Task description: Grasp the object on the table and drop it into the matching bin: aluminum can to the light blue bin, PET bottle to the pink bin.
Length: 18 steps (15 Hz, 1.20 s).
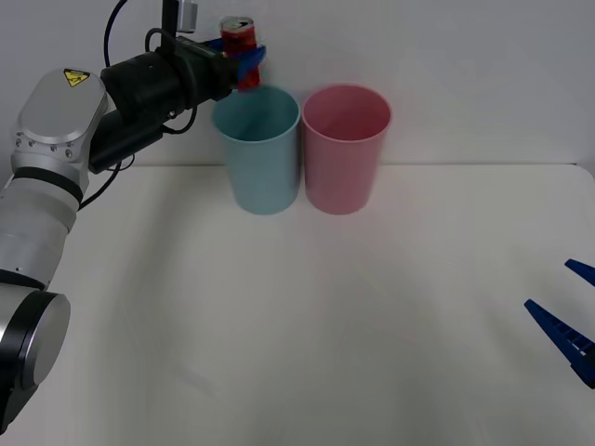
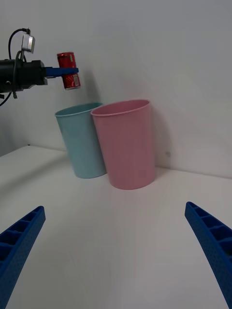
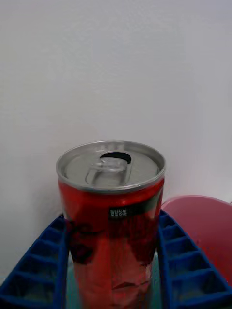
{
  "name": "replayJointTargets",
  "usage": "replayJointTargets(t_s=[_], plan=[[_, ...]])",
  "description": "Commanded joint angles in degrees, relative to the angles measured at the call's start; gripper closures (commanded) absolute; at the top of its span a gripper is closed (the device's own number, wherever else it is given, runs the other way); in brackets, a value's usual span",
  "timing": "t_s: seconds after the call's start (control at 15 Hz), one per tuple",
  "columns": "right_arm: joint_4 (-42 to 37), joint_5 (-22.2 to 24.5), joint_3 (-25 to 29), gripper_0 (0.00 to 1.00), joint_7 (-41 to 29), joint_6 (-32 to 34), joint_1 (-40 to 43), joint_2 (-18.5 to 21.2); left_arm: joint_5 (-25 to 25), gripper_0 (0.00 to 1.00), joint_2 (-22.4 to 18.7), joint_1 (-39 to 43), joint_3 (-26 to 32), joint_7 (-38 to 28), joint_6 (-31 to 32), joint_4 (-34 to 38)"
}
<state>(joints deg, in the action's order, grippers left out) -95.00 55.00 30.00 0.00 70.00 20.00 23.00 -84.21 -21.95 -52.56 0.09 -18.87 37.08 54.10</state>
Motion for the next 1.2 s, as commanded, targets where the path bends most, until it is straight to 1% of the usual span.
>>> replayJointTargets(t_s=[0.07, 0.2, 0.4, 0.47, 0.67, 1.0, 1.2], plan=[[0.0, 0.0, 0.0, 0.0, 0.0, 0.0, 0.0, 0.0, 0.0, 0.0, 0.1, 0.0, 0.0, 0.2, 0.0, 0.0], [0.0, 0.0, 0.0, 0.0, 0.0, 0.0, 0.0, 0.0, 0.4, 0.0, 0.1, 0.1, 0.0, 0.2, 0.0, 0.0], [0.0, 0.0, 0.0, 0.0, 0.0, 0.0, 0.0, 0.0, 2.4, 0.0, 0.0, 0.6, 0.0, 0.9, 0.2, 0.0], [0.0, 0.0, 0.0, 0.0, 0.0, 0.0, 0.0, 0.0, 3.4, 0.0, -0.3, 1.5, 0.0, 1.3, 0.3, 1.1], [0.0, 0.0, 0.0, 0.0, 0.0, 0.0, 0.0, 0.0, 7.0, 0.0, -1.4, 6.4, 0.0, 1.6, 0.2, 7.4], [0.0, 0.0, 0.0, 0.0, 0.0, 0.0, 0.0, 0.0, 13.5, 0.0, -4.9, 16.5, 0.4, 2.2, 0.3, 18.5], [0.0, 0.0, 0.0, 0.0, 0.0, 0.0, 0.0, 0.0, 16.6, 0.0, -6.6, 24.7, 3.2, 3.2, 1.3, 26.1]])
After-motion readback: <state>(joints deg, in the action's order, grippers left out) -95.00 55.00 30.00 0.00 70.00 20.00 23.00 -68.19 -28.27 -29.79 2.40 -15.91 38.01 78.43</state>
